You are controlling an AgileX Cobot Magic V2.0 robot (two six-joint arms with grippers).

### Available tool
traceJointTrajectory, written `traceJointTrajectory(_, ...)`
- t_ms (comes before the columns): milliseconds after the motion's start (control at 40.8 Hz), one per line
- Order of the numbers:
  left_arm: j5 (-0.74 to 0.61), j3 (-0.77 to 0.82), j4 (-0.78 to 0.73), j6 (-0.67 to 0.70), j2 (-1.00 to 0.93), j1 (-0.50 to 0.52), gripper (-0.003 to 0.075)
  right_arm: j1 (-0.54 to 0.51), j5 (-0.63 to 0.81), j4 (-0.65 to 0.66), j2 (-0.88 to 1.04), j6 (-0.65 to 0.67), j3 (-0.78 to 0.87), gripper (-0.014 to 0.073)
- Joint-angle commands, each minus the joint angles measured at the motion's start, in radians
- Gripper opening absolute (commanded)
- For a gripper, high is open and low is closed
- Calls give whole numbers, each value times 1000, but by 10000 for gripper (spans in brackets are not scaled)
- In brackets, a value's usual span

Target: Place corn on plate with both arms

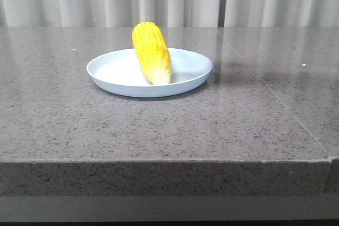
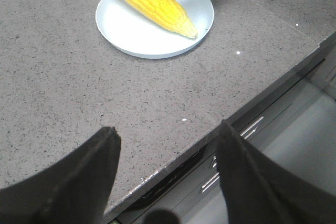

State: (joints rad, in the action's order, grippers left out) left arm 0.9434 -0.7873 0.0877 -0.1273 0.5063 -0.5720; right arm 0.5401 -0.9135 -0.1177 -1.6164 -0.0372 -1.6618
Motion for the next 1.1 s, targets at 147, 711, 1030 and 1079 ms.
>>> traceJointTrajectory(147,-73,-25,8,7,5,-5,409,-1,-19,27,325,-62,163,625)
traceJointTrajectory(711,-73,-25,8,7,5,-5,409,-1,-19,87,984,-60,656,625)
traceJointTrajectory(1030,-73,-25,8,7,5,-5,409,-1,-15,86,1210,-59,763,625)
traceJointTrajectory(1079,-73,-25,8,7,5,-5,409,-1,-14,86,1219,-59,764,625)
